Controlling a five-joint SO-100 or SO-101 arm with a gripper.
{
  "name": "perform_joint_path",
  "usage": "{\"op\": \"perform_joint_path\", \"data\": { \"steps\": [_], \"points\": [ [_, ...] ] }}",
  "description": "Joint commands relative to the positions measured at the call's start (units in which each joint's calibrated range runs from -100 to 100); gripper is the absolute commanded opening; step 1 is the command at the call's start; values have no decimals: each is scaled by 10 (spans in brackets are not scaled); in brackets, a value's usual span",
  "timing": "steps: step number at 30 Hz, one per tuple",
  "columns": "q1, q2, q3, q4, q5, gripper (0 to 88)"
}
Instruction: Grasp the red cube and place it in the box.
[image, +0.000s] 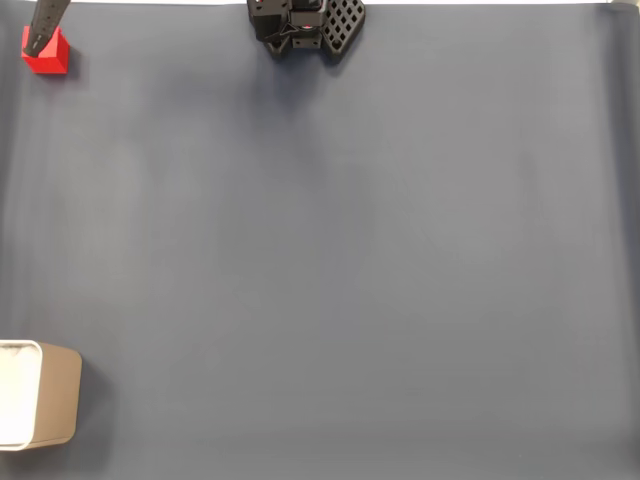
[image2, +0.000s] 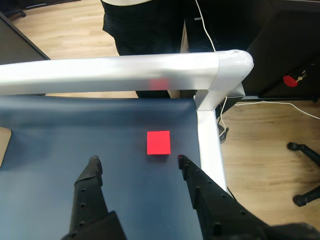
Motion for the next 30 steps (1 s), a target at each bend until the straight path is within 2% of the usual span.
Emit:
{"op": "perform_joint_path", "data": {
  "steps": [1, 30],
  "points": [
    [10, 7, -1, -19, 2, 357],
    [-11, 85, 36, -98, -3, 357]
  ]
}}
